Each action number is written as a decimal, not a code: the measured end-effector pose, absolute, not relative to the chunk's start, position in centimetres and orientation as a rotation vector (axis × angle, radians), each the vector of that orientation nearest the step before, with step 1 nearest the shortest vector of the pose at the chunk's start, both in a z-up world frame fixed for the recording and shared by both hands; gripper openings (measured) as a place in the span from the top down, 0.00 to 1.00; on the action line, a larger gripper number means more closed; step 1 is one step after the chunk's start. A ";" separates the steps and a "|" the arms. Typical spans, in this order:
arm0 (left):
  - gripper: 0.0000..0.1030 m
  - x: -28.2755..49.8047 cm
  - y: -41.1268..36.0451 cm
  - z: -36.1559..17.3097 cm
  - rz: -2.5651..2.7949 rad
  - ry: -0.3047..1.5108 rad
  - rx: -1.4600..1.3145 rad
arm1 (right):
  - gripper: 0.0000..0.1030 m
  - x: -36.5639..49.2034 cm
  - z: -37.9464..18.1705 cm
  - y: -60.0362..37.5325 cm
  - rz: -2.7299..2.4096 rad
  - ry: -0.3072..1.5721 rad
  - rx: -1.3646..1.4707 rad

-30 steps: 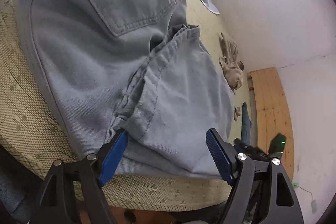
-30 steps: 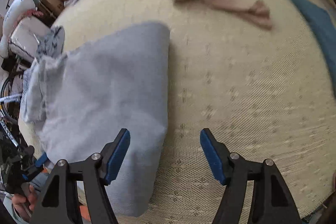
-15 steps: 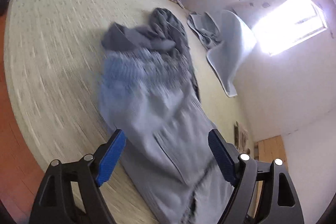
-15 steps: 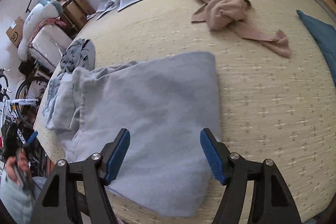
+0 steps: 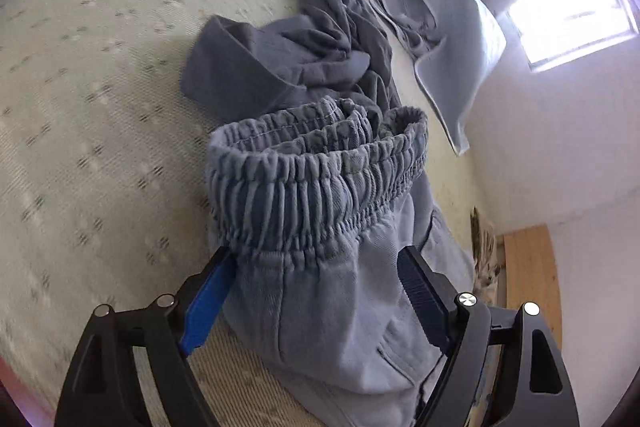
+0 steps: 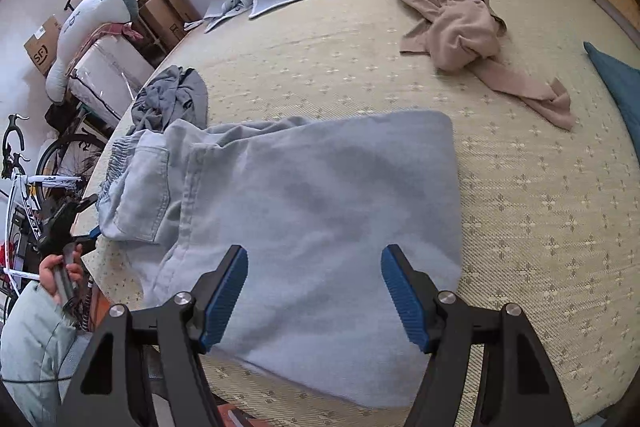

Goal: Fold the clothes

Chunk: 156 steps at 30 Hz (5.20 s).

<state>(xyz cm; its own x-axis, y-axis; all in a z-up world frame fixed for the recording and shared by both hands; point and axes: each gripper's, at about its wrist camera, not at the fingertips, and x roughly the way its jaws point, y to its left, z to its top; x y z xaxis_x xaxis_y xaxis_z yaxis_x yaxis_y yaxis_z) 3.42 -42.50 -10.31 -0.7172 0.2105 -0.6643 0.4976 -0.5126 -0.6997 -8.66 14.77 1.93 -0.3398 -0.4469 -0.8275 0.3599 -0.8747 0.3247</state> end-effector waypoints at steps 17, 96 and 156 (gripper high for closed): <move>0.16 2.4 -45.2 -11.7 -2.412 1.416 1.135 | 0.29 -8.3 1.3 11.0 -2.149 -0.077 1.403; 0.35 -0.6 -11.2 -5.8 -2.677 0.915 1.566 | 1.00 -17.1 -4.4 18.8 -2.111 -0.313 1.420; 0.87 3.5 -12.6 -7.2 -2.408 1.131 1.520 | 0.95 -22.9 -3.2 -13.1 -1.981 0.776 1.325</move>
